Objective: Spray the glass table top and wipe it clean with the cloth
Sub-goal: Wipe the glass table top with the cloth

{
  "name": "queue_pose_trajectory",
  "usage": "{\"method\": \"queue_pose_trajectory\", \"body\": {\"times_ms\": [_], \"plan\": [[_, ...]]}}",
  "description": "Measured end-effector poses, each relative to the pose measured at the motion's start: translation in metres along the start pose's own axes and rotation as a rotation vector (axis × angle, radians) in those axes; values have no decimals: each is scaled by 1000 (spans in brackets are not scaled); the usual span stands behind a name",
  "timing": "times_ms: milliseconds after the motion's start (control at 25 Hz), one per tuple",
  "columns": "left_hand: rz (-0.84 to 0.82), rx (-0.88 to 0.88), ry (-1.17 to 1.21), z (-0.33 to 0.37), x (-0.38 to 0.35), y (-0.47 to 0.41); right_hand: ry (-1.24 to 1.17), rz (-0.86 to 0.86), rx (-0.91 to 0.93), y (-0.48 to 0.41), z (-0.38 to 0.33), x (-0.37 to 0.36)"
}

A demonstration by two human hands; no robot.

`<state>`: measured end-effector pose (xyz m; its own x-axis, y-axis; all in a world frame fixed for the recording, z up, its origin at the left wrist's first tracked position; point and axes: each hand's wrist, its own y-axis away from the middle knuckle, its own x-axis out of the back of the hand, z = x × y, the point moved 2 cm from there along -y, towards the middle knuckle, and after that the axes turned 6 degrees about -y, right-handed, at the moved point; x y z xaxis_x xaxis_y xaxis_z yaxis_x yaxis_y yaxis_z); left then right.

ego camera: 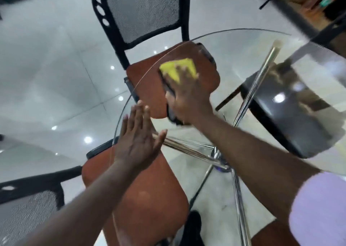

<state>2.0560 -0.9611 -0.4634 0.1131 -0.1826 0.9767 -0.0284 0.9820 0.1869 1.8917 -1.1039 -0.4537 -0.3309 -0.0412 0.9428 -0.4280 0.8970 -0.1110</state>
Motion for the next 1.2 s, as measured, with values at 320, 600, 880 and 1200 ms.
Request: {"method": "queue_pose_trajectory", "body": {"times_ms": [320,600,880,1200], "plan": [[-22,84,245,-48,7,105,38,113,-113,-25,-8,-3],[321,124,364,-65,-1,166,-183,-207,391,192,-105,4],[209,-111,75,-57,2,212,-137,-34,-84,213,-125,-18],[-110,-586,-158,28,-18,211,-48,181,-594,397,33,82]]}}
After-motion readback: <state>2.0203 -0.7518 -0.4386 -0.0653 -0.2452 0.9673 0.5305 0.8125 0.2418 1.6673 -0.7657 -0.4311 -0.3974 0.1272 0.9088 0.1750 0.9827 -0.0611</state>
